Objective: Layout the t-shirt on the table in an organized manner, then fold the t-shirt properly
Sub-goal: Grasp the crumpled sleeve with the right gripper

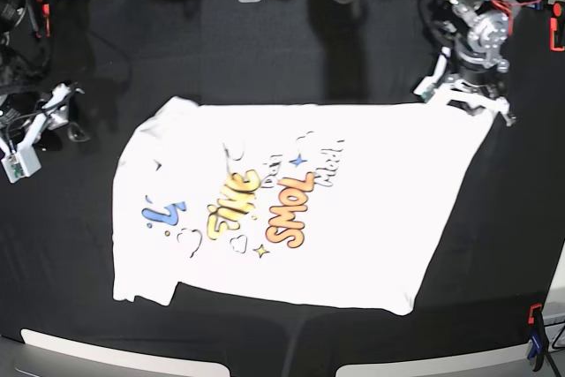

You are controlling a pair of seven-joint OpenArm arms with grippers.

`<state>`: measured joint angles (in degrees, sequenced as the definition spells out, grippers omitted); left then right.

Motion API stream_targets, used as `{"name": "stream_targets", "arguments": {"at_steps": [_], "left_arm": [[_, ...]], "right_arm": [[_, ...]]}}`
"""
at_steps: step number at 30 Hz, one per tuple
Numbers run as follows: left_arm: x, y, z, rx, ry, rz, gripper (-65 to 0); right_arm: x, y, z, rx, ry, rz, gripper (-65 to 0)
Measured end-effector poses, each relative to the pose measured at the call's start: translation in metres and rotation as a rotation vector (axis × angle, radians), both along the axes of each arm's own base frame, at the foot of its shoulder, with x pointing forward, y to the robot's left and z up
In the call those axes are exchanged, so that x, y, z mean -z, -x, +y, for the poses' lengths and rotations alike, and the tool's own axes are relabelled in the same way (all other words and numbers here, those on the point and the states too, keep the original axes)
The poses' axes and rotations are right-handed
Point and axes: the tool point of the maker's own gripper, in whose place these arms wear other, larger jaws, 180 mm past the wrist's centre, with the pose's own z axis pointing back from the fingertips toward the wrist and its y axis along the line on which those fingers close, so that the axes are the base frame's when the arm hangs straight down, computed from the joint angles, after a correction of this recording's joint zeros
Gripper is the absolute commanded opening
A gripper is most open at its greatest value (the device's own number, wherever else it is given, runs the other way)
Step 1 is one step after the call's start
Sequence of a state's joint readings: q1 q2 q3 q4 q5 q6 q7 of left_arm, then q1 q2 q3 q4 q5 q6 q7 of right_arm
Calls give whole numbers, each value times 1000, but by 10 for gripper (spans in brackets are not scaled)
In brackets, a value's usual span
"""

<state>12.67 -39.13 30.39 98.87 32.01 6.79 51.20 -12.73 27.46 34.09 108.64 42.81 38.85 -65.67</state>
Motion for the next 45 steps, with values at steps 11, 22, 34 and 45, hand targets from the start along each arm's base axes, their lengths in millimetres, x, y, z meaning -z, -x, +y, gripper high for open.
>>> {"name": "stream_targets", "arguments": {"at_steps": [11,22,34,45], "left_arm": [[15,12,-7,-58,123,73,-650],[15,12,-7,-59,124,73,-650],[15,12,-8,-59,125,74,-650],[15,12,-8,-60,126,74,-650]], "right_arm": [[16,-73,52,19,-168,-103,-327],[88,-129,53,81,-74,148,-327],[118,-121,83,74,-208,219,-367],[112,-117,98,9,-250,219,-650]]}}
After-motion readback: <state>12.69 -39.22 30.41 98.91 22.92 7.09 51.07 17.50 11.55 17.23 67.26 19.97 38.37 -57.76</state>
